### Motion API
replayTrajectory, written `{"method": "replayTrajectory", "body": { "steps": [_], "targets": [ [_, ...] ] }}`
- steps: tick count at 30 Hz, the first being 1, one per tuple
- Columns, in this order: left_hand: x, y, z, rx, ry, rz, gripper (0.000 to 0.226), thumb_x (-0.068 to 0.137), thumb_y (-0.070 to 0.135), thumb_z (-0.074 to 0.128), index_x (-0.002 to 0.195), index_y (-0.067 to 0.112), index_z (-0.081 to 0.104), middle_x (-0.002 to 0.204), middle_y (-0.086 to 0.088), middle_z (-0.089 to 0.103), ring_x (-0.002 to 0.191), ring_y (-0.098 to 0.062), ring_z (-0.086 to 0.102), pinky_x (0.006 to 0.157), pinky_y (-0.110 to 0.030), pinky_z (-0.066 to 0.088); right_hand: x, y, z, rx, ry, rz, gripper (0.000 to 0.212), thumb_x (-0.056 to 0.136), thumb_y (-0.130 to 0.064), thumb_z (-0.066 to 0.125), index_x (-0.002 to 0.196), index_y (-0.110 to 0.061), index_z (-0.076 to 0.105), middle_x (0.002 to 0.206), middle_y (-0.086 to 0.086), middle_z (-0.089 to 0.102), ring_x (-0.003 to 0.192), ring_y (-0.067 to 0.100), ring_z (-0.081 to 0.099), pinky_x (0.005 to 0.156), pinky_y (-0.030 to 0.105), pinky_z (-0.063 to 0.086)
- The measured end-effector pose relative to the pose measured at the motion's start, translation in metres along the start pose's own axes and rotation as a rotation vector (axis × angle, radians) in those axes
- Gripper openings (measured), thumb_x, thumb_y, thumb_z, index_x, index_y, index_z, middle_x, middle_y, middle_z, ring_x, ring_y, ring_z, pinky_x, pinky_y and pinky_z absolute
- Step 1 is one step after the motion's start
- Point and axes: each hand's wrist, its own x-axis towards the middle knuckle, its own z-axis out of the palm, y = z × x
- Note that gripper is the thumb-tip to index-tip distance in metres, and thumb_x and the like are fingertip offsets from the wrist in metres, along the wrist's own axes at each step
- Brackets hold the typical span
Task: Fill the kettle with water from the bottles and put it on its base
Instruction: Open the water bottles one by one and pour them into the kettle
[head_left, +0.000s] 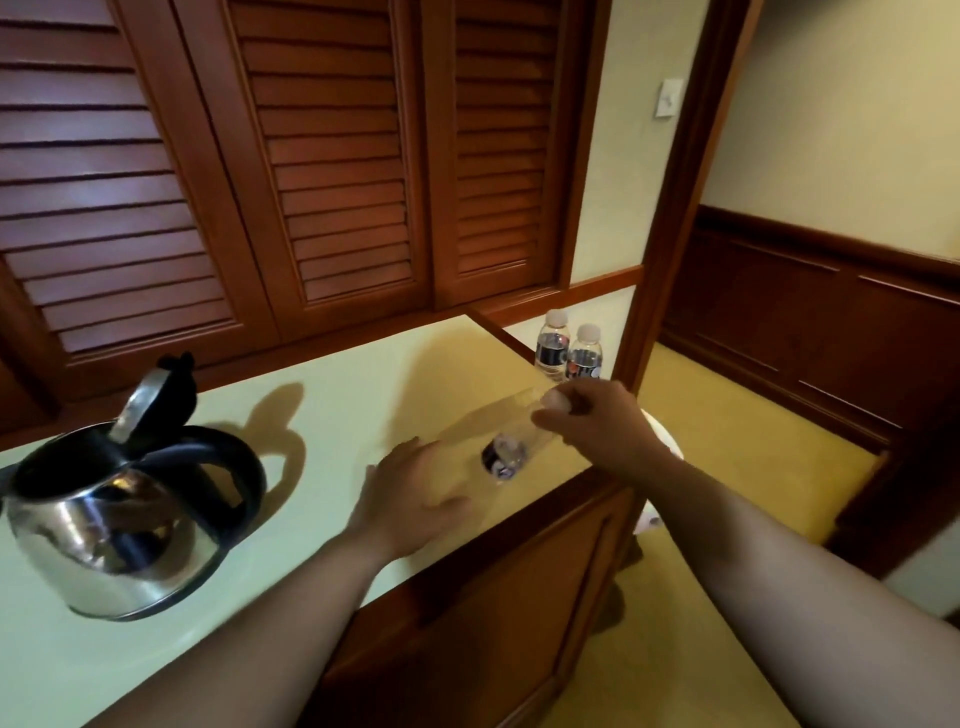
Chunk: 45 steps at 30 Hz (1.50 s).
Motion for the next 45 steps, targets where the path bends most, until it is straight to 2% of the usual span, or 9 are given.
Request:
{"method": "replayTrajectory", "body": {
  "steps": [4,8,14,25,30,33,39,42,45],
  "targets": [
    [0.005,-0.02,0.017,0.324,-0.145,-0.085,0.09,0.09,0.082,0.031,0.165,0.033,0.019,0.176,0.005,0.009,0.162,-0.016,0.002,0.131,-0.05,0.0,0.025,0.018,-0.041,-0.18,0.184,0.021,0.014,0.086,-0.026,0.078,0.098,-0.025,0.073,0.09,-0.007,0.072,0.075,0.007,0.062,0.058,0.019,0.041],
    [0.001,-0.019,0.014,0.312,-0.132,-0.065,0.086,0.093,0.079,0.032,0.165,0.034,0.019,0.176,0.006,0.007,0.162,-0.014,0.0,0.132,-0.046,-0.001,0.051,0.032,-0.068,-0.408,0.238,0.087,0.021,0.085,-0.024,0.076,0.105,-0.016,0.078,0.104,0.003,0.075,0.092,0.024,0.067,0.075,0.033,0.055],
    [-0.001,-0.018,0.011,0.291,-0.133,-0.061,0.085,0.094,0.078,0.036,0.165,0.034,0.02,0.176,0.007,0.008,0.162,-0.013,0.0,0.132,-0.044,-0.002,0.064,0.042,-0.071,-0.373,0.206,0.156,0.028,0.086,-0.027,0.078,0.11,-0.013,0.075,0.111,0.011,0.073,0.098,0.029,0.066,0.077,0.038,0.056],
    [0.0,-0.025,0.013,0.221,-0.11,-0.04,0.086,0.091,0.078,0.043,0.163,0.034,0.028,0.175,0.005,0.015,0.162,-0.014,0.005,0.131,-0.045,0.001,0.06,0.044,-0.065,-0.331,0.236,0.17,0.065,0.089,-0.041,0.071,0.145,-0.014,0.052,0.142,0.014,0.058,0.125,0.035,0.058,0.098,0.048,0.053],
    [-0.012,-0.021,-0.002,-0.099,-0.037,-0.086,0.078,0.086,0.059,0.069,0.154,0.027,0.048,0.161,0.006,0.044,0.148,-0.016,0.04,0.123,-0.038,0.032,0.032,0.032,-0.049,-0.513,0.342,-0.038,0.061,0.088,-0.038,0.076,0.14,-0.014,0.058,0.133,0.013,0.06,0.124,0.034,0.048,0.1,0.045,0.046],
    [-0.03,-0.025,-0.018,-0.126,-0.026,-0.062,0.069,0.092,0.045,0.072,0.154,0.028,0.047,0.158,0.01,0.047,0.144,-0.012,0.045,0.117,-0.024,0.034,0.013,0.012,-0.023,-0.495,0.339,-0.109,0.054,0.085,-0.044,0.074,0.131,-0.018,0.066,0.122,0.006,0.065,0.114,0.029,0.055,0.089,0.041,0.053],
    [-0.097,-0.059,-0.056,-0.107,0.022,-0.018,0.054,0.092,0.046,0.074,0.142,0.036,0.057,0.137,0.022,0.057,0.122,0.006,0.055,0.1,-0.004,0.038,-0.037,-0.042,0.07,-0.287,0.093,-0.236,0.044,0.087,-0.038,0.075,0.128,-0.024,0.066,0.133,-0.002,0.06,0.13,0.02,0.044,0.104,0.032,0.036],
    [-0.137,-0.088,-0.074,-0.102,0.056,-0.026,0.055,0.087,0.048,0.077,0.138,0.032,0.063,0.129,0.022,0.062,0.114,0.008,0.059,0.1,-0.016,0.047,-0.056,-0.068,0.123,-0.257,-0.051,-0.331,0.041,0.087,-0.046,0.07,0.124,-0.027,0.068,0.129,-0.007,0.061,0.133,0.015,0.039,0.11,0.034,0.037],
    [-0.178,-0.113,-0.097,-0.083,0.114,-0.064,0.05,0.089,0.047,0.076,0.135,0.032,0.064,0.111,0.032,0.057,0.098,0.015,0.057,0.086,-0.009,0.046,-0.074,-0.102,0.173,-0.207,-0.17,-0.441,0.047,0.084,-0.057,0.058,0.114,-0.024,0.072,0.114,-0.008,0.065,0.121,0.014,0.047,0.102,0.029,0.042]
  ]
}}
